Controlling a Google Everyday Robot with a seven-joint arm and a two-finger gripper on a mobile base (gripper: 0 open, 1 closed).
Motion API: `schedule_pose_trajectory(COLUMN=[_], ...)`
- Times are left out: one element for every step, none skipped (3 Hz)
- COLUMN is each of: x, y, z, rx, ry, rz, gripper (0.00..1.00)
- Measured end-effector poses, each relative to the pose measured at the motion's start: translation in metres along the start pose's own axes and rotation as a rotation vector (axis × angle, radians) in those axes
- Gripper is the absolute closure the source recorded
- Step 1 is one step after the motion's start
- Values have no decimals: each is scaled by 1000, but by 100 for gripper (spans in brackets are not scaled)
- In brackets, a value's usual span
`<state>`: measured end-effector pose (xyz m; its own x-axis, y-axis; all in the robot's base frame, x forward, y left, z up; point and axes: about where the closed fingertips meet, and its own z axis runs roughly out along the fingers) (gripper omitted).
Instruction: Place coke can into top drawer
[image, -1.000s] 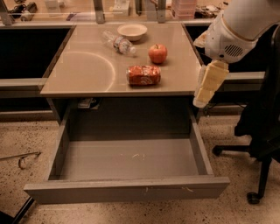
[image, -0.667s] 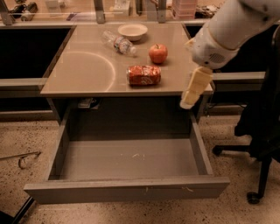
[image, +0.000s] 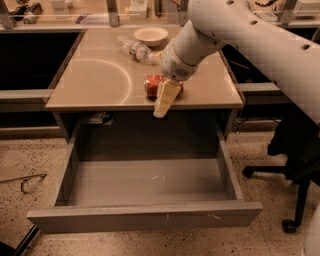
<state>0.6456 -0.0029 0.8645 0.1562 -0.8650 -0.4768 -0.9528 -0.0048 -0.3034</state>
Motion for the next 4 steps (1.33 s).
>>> schedule_pose_trajectory(x=[-2,0,15,39], y=[-6,-18,-29,-32], z=[1,6,19,24], rx=[-3,-24,-81,-115], ry=[4,23,63,93], rz=[-5,1,26,76], gripper=[0,0,0,0])
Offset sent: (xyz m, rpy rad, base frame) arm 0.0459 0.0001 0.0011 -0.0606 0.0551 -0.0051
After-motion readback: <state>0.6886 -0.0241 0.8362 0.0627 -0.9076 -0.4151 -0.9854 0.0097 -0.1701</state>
